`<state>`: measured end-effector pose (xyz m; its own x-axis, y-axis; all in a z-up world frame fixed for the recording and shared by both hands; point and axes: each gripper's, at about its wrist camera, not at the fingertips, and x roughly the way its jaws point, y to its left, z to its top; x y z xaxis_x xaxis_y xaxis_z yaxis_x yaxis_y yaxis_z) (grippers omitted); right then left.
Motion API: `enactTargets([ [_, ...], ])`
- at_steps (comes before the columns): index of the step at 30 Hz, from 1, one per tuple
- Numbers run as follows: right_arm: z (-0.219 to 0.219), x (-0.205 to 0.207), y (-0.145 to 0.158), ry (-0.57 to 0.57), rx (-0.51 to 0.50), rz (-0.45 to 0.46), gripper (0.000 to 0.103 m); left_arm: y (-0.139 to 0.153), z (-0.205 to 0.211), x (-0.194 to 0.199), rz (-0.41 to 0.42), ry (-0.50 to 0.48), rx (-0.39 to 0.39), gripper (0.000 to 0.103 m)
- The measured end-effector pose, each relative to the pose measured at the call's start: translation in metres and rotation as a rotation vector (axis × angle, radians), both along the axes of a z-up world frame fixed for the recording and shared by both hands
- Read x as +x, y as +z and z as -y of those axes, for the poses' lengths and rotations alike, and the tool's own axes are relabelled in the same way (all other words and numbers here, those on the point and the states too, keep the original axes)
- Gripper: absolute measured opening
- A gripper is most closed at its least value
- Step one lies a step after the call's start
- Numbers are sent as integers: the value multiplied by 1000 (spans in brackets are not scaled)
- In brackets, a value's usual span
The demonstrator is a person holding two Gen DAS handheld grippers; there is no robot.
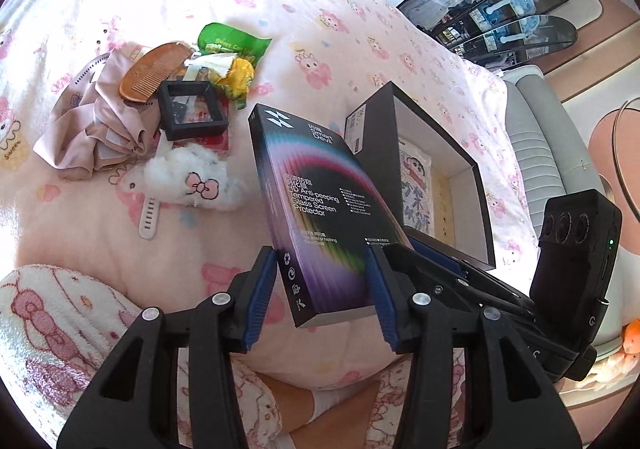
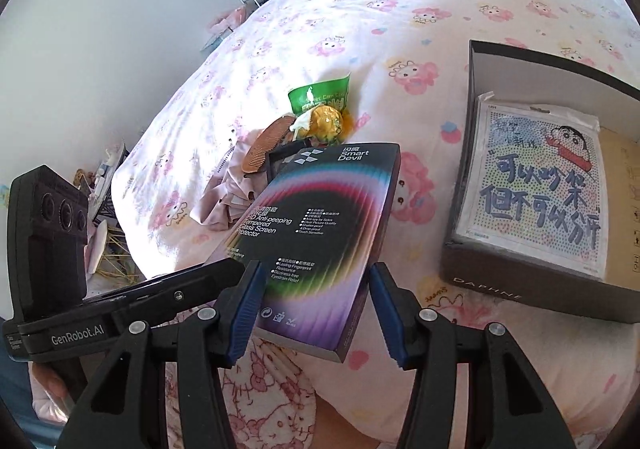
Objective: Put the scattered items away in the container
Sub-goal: 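Lift the Smart Devil box and carry it over the black box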
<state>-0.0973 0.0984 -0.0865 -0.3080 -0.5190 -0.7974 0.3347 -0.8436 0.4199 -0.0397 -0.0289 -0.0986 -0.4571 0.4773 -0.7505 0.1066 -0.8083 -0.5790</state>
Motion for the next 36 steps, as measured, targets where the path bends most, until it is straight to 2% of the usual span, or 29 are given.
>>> enactTargets([
  [5,-24,1,10,-32,-29,-22,50,12,-20,-8,-24,-24,-13,47],
  [13,-63,-6,29,-94,-136,-44,50,45,-49,-29,-99,-72,-84,46],
  [17,-72,-13,36,-100,-146,-72,50,55,-62,-40,-120,-90,-116,45],
  [26,-85,-21,45,-105,-181,-104,50,68,-74,-46,-155,-94,-142,45],
  [31,-99,-26,46,-102,-198,-104,50,67,-82,-56,-144,-117,-113,45],
  [36,-115,-28,42,-118,-189,-120,50,60,-106,-70,-137,-162,-143,45],
])
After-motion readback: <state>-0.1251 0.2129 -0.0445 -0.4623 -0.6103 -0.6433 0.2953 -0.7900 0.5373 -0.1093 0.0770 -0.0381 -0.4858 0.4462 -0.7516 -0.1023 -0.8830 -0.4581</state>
